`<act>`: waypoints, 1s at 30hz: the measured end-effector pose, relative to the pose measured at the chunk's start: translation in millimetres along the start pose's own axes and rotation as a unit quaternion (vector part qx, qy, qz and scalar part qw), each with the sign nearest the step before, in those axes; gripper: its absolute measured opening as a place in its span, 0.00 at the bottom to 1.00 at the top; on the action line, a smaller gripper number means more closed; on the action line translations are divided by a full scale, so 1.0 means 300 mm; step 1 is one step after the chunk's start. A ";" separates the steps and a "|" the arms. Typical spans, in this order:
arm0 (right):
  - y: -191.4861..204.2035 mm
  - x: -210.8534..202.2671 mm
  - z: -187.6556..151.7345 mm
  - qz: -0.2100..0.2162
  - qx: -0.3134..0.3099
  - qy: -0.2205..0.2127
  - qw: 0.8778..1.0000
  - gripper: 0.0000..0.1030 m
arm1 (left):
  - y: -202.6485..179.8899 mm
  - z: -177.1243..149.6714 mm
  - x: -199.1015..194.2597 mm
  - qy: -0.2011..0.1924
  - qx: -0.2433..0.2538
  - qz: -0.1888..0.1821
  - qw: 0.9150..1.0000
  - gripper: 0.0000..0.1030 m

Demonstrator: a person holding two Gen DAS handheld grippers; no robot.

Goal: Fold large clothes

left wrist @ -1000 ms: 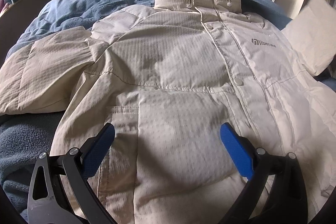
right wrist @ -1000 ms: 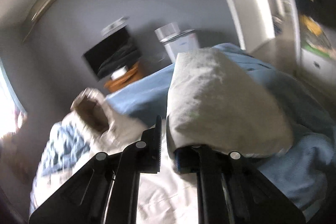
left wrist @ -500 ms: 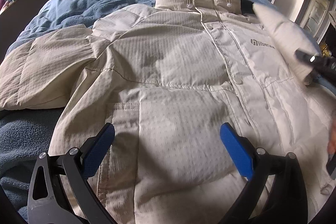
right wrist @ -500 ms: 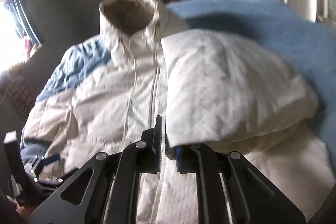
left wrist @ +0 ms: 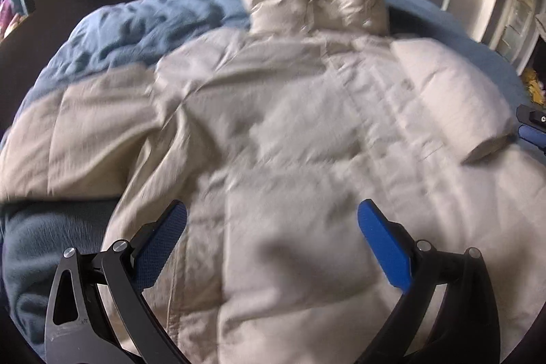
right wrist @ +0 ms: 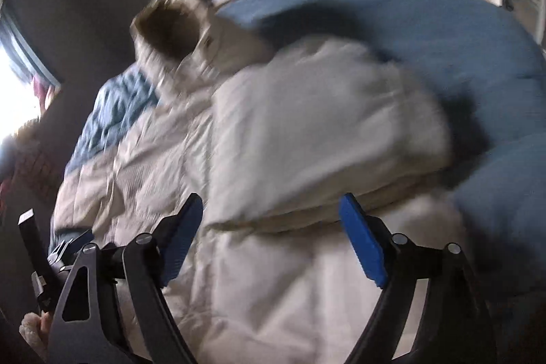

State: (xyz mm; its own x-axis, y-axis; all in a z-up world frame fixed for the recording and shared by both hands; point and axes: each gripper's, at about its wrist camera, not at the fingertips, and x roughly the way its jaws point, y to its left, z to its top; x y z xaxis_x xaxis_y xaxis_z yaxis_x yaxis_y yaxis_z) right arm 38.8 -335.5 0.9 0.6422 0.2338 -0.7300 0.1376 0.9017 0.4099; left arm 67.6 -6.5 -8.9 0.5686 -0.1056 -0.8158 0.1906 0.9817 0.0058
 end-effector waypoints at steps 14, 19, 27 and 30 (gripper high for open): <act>-0.395 -0.086 0.087 -0.020 0.132 -0.076 0.988 0.78 | -0.619 0.256 -0.019 -0.011 0.177 -0.083 0.981 0.94; -0.419 -0.108 0.085 -0.008 0.141 -0.097 0.985 0.78 | -0.833 0.223 0.091 -0.019 0.230 -0.095 0.968 0.83; -0.429 -0.090 0.093 0.003 0.145 -0.092 0.985 0.78 | -0.961 0.164 0.224 -0.018 0.265 -0.095 0.959 0.73; -0.429 -0.075 0.093 0.004 0.144 -0.089 0.986 0.78 | -0.956 0.158 0.274 -0.011 0.274 -0.071 0.959 0.59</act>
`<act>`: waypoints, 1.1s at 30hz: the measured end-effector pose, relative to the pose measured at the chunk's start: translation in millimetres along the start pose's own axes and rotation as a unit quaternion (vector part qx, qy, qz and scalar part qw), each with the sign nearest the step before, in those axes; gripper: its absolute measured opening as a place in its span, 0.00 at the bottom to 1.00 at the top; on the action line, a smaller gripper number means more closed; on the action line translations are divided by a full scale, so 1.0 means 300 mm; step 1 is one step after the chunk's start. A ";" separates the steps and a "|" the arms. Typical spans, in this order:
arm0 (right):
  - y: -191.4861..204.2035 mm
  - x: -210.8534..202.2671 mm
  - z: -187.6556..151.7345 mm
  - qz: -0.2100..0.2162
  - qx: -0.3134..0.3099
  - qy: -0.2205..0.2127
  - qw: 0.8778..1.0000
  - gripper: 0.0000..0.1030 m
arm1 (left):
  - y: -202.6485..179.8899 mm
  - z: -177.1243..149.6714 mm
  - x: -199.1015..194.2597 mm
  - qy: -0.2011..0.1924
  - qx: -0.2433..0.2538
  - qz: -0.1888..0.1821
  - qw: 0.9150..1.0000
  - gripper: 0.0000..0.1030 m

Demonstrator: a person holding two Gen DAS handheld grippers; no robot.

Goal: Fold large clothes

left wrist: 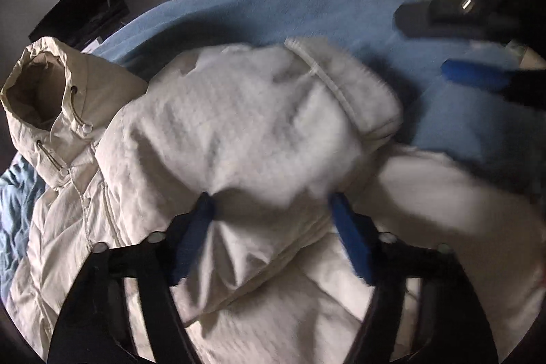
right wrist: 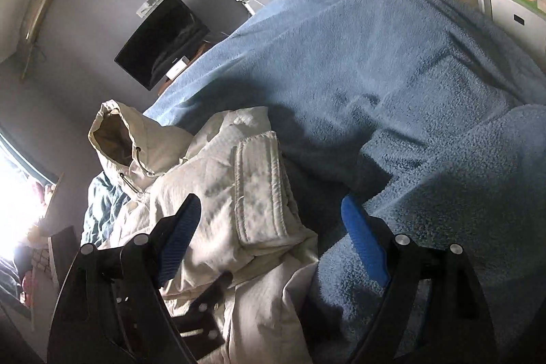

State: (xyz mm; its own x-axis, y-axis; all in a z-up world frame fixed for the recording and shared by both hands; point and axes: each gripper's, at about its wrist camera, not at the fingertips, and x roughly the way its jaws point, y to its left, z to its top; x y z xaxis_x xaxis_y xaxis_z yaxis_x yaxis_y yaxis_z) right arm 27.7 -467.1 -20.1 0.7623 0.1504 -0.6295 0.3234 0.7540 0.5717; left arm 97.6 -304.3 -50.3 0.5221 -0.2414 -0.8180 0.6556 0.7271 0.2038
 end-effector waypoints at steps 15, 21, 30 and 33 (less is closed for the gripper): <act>0.115 -0.071 -0.052 -0.007 -0.104 -0.116 0.988 0.78 | 0.252 -0.065 -0.270 -0.080 -0.112 -0.023 0.990 0.06; 0.206 -0.051 -0.105 0.001 -0.170 -0.106 0.980 0.78 | 0.464 -0.240 -0.417 -0.085 -0.187 -0.014 0.979 0.03; 0.270 0.054 -0.175 0.005 -0.211 -0.035 0.977 0.78 | 0.584 -0.506 -0.295 -0.038 -0.272 0.000 0.962 0.01; 0.280 0.098 -0.195 -0.015 -0.227 -0.013 0.974 0.78 | 0.621 -0.554 -0.262 -0.024 -0.288 -0.008 0.957 0.01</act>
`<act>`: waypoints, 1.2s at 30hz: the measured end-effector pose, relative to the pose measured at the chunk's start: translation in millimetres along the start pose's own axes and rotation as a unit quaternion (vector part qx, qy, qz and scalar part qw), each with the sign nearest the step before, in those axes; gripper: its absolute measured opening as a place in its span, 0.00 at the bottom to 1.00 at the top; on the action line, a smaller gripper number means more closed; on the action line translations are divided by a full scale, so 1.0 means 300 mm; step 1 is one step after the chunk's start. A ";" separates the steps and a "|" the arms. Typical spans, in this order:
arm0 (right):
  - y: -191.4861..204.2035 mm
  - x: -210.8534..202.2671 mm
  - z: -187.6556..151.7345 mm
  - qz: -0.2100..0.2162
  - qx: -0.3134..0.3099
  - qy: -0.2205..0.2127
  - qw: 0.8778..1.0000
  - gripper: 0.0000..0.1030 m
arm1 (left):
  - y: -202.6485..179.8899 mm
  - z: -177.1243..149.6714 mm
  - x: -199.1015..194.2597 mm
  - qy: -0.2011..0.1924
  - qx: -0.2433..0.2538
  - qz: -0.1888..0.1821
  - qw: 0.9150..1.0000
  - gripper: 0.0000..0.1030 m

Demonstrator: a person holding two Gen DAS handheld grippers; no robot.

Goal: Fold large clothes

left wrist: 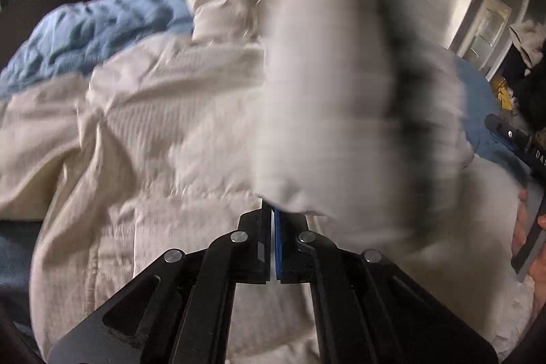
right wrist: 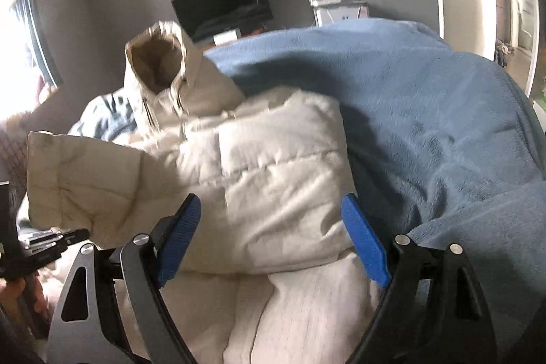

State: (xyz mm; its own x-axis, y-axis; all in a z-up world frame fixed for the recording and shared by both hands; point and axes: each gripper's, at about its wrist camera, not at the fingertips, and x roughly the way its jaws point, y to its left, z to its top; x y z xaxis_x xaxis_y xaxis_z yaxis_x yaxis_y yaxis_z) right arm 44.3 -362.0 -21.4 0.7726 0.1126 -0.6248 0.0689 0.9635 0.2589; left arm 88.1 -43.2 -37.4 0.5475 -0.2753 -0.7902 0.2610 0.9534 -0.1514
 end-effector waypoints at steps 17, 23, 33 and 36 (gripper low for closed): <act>0.026 0.042 -0.025 -0.023 -0.018 0.026 0.999 0.78 | 0.225 0.011 -0.102 -0.051 -0.123 -0.018 0.991 0.54; 0.022 0.055 -0.021 -0.018 -0.013 0.031 0.999 0.78 | 0.331 0.052 -0.075 -0.053 -0.165 -0.014 0.985 0.59; -0.005 0.096 -0.026 -0.015 0.013 0.052 0.998 0.78 | 0.382 0.030 -0.036 -0.018 -0.170 -0.022 0.985 0.13; -0.008 0.092 -0.026 -0.014 0.016 0.050 0.998 0.78 | 0.361 0.016 -0.123 -0.029 -0.152 -0.019 0.988 0.12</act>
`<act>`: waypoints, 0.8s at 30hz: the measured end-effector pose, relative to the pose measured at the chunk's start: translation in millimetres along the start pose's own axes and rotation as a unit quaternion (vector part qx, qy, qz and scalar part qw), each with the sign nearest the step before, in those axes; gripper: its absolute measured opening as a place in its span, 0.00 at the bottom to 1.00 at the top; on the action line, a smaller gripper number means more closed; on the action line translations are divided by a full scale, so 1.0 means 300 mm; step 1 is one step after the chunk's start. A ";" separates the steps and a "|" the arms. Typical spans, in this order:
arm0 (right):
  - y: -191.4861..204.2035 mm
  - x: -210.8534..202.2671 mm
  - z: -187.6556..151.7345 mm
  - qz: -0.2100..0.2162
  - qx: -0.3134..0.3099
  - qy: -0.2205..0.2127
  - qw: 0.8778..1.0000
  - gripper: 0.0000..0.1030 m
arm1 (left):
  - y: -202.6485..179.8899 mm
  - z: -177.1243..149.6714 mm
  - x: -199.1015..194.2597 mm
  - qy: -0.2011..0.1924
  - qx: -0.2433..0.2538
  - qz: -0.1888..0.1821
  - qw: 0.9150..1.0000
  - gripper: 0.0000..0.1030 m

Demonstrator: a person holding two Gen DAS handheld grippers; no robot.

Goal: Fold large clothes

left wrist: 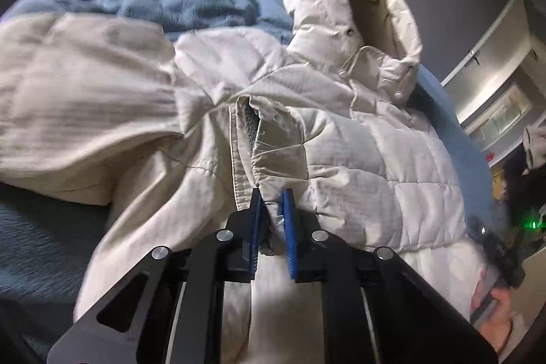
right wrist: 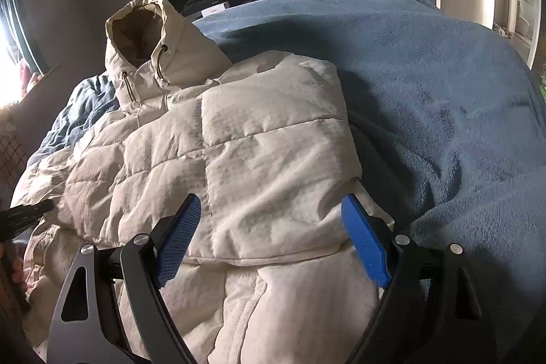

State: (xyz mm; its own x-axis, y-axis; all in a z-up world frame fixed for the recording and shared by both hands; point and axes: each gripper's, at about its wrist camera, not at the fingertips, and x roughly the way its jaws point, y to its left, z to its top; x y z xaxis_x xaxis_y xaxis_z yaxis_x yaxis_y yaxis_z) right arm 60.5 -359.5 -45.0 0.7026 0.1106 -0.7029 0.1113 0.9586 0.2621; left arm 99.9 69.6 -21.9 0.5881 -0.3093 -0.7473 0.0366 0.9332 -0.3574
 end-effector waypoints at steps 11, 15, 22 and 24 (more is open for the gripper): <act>0.103 0.047 -0.009 0.009 -0.082 0.032 0.996 0.78 | 0.020 -0.035 0.056 0.036 0.023 0.043 0.998 0.11; 0.073 0.120 -0.025 -0.002 -0.063 0.082 0.995 0.78 | 0.018 -0.043 0.068 0.038 0.034 0.055 0.997 0.11; 0.078 0.167 -0.044 -0.018 -0.076 0.107 0.991 0.78 | 0.014 -0.056 0.092 0.046 0.045 0.069 0.996 0.12; 0.081 0.176 -0.048 -0.023 -0.078 0.114 0.990 0.78 | 0.015 -0.059 0.100 0.050 0.047 0.074 0.995 0.13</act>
State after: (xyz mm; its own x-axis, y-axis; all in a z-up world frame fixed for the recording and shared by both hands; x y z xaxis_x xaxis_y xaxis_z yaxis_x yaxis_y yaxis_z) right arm 90.4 -326.6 -85.2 0.5209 0.1050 -0.8471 0.0164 0.9910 0.1330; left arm 103.5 61.5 -55.8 0.5104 -0.1794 -0.8410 0.0345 0.9815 -0.1885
